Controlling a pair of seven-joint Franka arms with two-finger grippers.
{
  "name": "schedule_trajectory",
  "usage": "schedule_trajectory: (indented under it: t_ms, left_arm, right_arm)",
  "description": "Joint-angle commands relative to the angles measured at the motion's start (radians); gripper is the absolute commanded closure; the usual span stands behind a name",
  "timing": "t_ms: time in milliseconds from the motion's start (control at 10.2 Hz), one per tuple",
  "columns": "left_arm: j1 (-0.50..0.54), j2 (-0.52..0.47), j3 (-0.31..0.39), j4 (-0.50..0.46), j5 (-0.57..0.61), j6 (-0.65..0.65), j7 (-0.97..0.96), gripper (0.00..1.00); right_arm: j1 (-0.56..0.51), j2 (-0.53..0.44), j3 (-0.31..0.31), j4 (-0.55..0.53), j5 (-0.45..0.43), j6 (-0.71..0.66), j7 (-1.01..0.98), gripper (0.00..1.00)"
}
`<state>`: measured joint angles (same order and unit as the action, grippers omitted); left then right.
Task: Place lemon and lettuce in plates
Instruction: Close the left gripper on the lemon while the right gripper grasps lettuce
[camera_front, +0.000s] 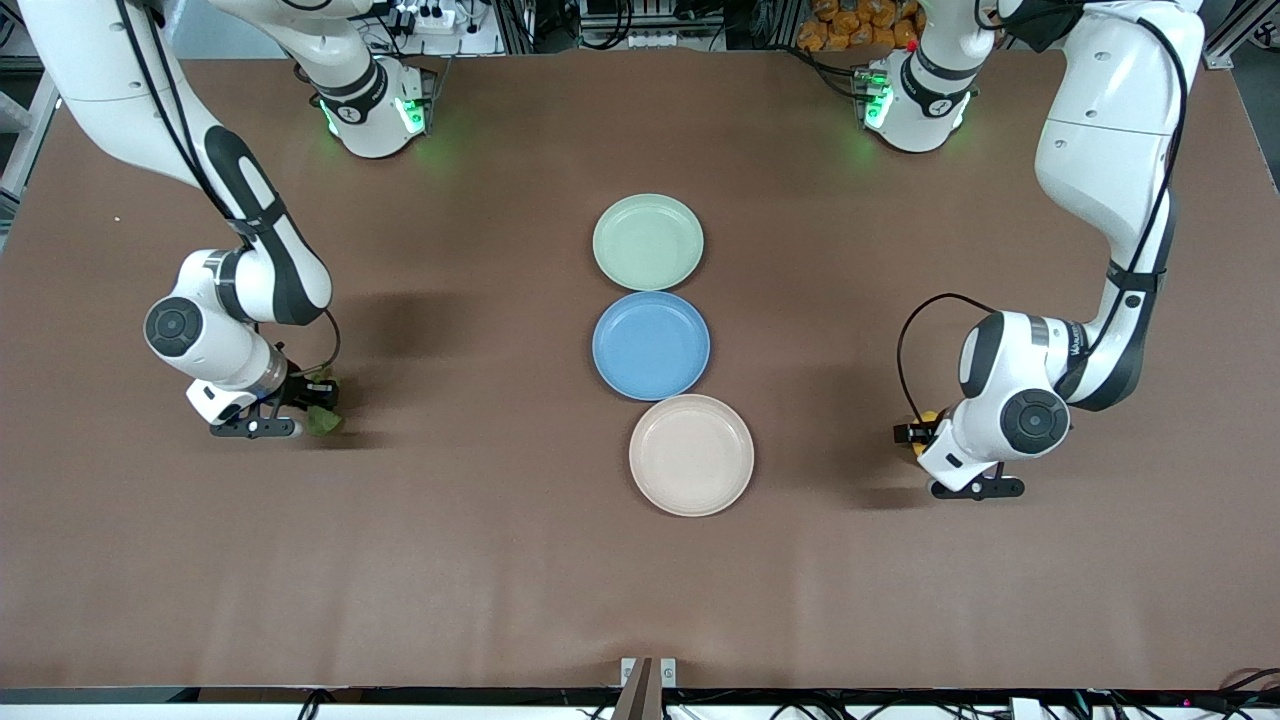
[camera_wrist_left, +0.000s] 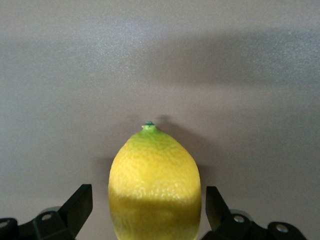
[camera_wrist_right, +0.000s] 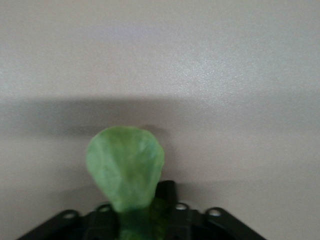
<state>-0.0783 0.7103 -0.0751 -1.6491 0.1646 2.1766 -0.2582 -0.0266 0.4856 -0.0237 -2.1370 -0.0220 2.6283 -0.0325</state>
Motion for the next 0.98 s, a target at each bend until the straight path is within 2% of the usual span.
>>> schedule_trajectory:
  t_ms: [0,98,196,293,489,880]
  left_arm:
    - [-0.001,0.017,-0.002,0.022,0.029,0.014,-0.010,0.00]
    - [0.000,0.017,-0.002,0.022,0.027,0.028,-0.010,0.12]
    - [0.003,0.017,0.000,0.022,0.029,0.029,-0.010,0.81]
    - [0.000,0.015,0.000,0.022,0.029,0.031,-0.010,1.00]
    - [-0.001,0.014,0.000,0.023,0.029,0.031,-0.012,1.00]
    - [-0.008,0.000,-0.008,0.116,0.001,0.029,-0.027,1.00]
  right_arm:
    - [-0.003,0.008,0.001,0.018,0.000,-0.011,0.023,1.00]
    - [-0.003,0.005,0.002,0.049,0.000,-0.071,0.026,1.00]
    - [0.000,-0.004,0.002,0.090,0.000,-0.164,0.031,1.00]
    - [0.001,-0.018,0.004,0.129,0.000,-0.245,0.031,1.00]
    - [0.014,-0.041,0.007,0.169,0.000,-0.341,0.029,1.00]
    - [0.121,-0.085,0.007,0.173,0.002,-0.376,0.029,1.00]
